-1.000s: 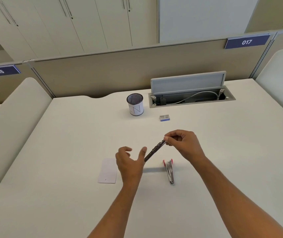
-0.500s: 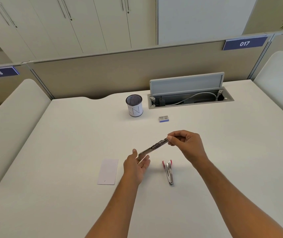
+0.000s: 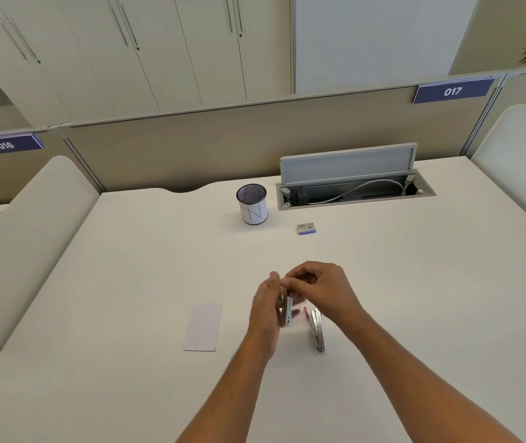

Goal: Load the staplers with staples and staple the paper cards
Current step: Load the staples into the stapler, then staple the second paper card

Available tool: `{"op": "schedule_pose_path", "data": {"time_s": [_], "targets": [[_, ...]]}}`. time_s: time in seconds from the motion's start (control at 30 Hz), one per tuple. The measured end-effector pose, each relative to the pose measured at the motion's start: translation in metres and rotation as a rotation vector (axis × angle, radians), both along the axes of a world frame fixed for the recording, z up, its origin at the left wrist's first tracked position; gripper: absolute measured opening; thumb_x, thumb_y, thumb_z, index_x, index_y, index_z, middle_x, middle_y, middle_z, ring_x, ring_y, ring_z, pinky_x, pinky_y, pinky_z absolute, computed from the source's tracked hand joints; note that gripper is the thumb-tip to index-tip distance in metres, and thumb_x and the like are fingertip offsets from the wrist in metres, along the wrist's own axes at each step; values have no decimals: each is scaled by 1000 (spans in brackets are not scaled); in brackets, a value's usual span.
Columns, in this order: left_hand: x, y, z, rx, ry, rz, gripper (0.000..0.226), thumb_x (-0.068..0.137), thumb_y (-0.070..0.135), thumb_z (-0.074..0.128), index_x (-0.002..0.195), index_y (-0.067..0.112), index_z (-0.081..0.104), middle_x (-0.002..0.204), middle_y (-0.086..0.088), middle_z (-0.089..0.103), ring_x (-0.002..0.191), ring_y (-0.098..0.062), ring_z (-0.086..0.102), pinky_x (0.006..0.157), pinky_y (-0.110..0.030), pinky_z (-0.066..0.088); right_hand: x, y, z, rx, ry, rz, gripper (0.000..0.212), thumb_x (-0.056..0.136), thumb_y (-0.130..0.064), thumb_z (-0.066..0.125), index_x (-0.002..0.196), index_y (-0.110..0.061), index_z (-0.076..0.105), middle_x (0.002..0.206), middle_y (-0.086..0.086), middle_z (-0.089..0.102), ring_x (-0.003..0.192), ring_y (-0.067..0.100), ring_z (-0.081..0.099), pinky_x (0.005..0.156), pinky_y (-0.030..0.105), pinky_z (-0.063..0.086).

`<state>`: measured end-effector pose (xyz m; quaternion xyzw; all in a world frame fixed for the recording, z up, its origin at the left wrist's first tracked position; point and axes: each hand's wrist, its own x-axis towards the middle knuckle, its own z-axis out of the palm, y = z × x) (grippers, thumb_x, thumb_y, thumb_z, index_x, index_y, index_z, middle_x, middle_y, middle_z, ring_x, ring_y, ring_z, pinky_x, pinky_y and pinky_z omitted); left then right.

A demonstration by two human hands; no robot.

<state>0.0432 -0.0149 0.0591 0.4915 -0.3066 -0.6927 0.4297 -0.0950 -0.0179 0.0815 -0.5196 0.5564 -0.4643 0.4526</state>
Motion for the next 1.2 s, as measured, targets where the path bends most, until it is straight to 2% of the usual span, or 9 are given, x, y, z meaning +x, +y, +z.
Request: {"op": "schedule_pose_path", "data": {"time_s": [0.17, 0.3, 0.47, 0.6, 0.73, 0.83, 1.0, 1.1, 1.2], "targets": [[12, 12, -2, -69, 18, -126, 50, 100, 52, 49, 118, 8, 64, 98, -11, 70, 64, -19, 54, 60, -29, 43, 7, -6, -3, 42, 37, -66, 28, 77, -26, 91, 97, -16, 76, 71, 5, 64, 58, 6, 58, 57, 16, 53], [21, 16, -3, -168, -41, -228, 29, 103, 29, 56, 124, 10, 60, 95, -9, 66, 58, -16, 46, 58, -27, 39, 7, -5, -16, 215, 6, 35, 35, 79, -55, 83, 92, -23, 79, 71, 3, 67, 61, 9, 55, 61, 32, 47], [23, 18, -11, -186, -197, -263, 25, 107, 34, 48, 131, 26, 51, 95, -5, 72, 57, -16, 47, 66, -32, 40, 15, 7, -21, 238, -136, 107, 35, 91, -49, 74, 89, -14, 79, 59, -7, 59, 58, 15, 44, 60, 26, 37], [23, 19, -14, -172, -228, -239, 23, 107, 38, 46, 129, 37, 38, 89, -4, 72, 55, -16, 46, 65, -32, 41, 23, 10, -27, 244, -129, 86, 56, 87, -59, 73, 59, -13, 58, 57, 5, 43, 58, 21, 37, 59, 25, 34], [22, 19, -16, -188, -225, -233, 25, 107, 39, 45, 130, 36, 37, 84, -7, 70, 53, -15, 45, 60, -29, 39, 27, 11, -32, 205, -131, 16, 56, 85, -58, 77, 63, -6, 68, 65, 9, 58, 52, 16, 45, 68, 29, 44], [24, 19, -16, -223, -286, -248, 25, 106, 41, 47, 129, 36, 41, 83, -5, 70, 56, -14, 50, 57, -25, 42, 27, 10, -33, 207, -110, -38, 52, 86, -52, 77, 67, -4, 71, 59, -8, 61, 51, 5, 51, 65, 26, 44], [48, 4, -25, -368, -706, -187, 35, 100, 44, 57, 132, 28, 55, 106, 3, 65, 90, -12, 66, 77, -22, 50, 33, 8, -38, 300, -101, -18, 59, 90, -67, 63, 83, -8, 65, 79, 8, 78, 79, 20, 77, 77, 42, 58], [83, -11, -40, -452, -1114, 27, 25, 97, 30, 64, 120, 21, 66, 118, -2, 62, 105, -23, 64, 91, -41, 51, 36, 8, -38, 338, -124, -45, 67, 91, -69, 59, 98, -3, 61, 81, 12, 78, 77, 26, 78, 72, 41, 58], [124, -16, -47, -309, -1502, 73, 33, 92, 21, 66, 124, 16, 66, 127, -11, 59, 112, -36, 60, 95, -44, 45, 38, 11, -39, 365, -81, -30, 72, 88, -73, 60, 104, -3, 63, 82, 10, 78, 70, 22, 76, 62, 33, 53]]}}
